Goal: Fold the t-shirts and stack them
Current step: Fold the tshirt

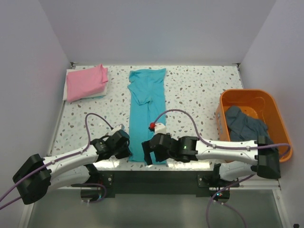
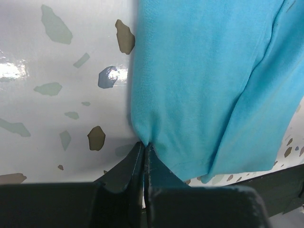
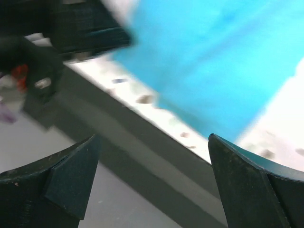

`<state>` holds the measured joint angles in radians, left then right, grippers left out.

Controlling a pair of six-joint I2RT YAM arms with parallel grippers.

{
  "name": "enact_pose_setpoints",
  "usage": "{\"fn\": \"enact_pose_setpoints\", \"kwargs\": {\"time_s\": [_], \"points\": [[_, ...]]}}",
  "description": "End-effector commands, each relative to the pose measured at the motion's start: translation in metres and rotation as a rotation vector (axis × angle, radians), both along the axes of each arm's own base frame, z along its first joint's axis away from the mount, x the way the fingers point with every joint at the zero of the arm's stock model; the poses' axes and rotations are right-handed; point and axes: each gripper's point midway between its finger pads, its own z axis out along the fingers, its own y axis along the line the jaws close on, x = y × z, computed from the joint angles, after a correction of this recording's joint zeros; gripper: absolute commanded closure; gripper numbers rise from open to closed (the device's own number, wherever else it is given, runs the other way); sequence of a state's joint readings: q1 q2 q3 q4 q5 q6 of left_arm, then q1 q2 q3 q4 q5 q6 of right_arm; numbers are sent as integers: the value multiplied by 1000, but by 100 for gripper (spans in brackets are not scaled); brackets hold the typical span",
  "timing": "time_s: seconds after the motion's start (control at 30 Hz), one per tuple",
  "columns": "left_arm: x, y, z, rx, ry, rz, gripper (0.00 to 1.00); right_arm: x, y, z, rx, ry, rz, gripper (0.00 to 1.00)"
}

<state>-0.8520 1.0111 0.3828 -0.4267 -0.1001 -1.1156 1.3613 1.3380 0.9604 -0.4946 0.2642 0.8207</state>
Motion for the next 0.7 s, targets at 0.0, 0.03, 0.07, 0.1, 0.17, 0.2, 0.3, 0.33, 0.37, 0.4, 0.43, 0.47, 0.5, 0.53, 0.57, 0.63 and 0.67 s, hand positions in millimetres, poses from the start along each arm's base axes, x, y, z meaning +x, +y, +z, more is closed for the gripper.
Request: {"fn": "enact_pose_setpoints", "kwargs": {"time_s": [0.0,0.03,0.07,0.1,0.17,0.2,0.3,0.33,0.37,0.4,0.43,0.47,0.5,0.53,0.57,0.63,0.67], "points": [[-29,31,-26,128,114,-14,100,14,-73,-38,-195,75,-234,1],[-29,31,-26,127,113,-14,100,16,-89,-53,-212,111,-274,2],[-28,30,-26,125,112,-14,100,16,-90,-53,-171,134,-289,7],[-29,31,-27,125,114,-16,100,19,-79,-53,-99,144,-287,12],[-30,30,-27,123,118,-20,100,10,-76,-68,-62,206,-260,26],[-29,30,-27,123,116,-20,100,10,-68,-68,-30,217,-254,37],[-31,31,-27,122,121,-20,100,8,-70,-83,-70,241,-264,39],[-31,30,-26,120,121,-17,100,7,-72,-90,-84,247,-270,41],[-31,30,-26,116,118,-19,100,4,-71,-93,-83,265,-268,47],[-31,31,-26,118,119,-17,100,5,-68,-99,-83,268,-269,49],[-31,31,-26,115,120,-13,100,4,-71,-106,-93,272,-277,51],[-32,31,-26,113,121,-14,100,5,-70,-108,-87,275,-283,51],[-33,32,-27,112,122,-13,100,7,-66,-110,-71,272,-284,53],[-34,32,-28,110,126,-10,100,7,-67,-114,-70,275,-290,56],[-34,31,-27,106,124,-12,100,7,-67,-116,-68,281,-295,65],[-36,31,-27,102,133,-18,100,5,-65,-115,-69,292,-283,77],[-36,30,-26,96,133,-20,100,4,-65,-113,-62,294,-279,90]]}}
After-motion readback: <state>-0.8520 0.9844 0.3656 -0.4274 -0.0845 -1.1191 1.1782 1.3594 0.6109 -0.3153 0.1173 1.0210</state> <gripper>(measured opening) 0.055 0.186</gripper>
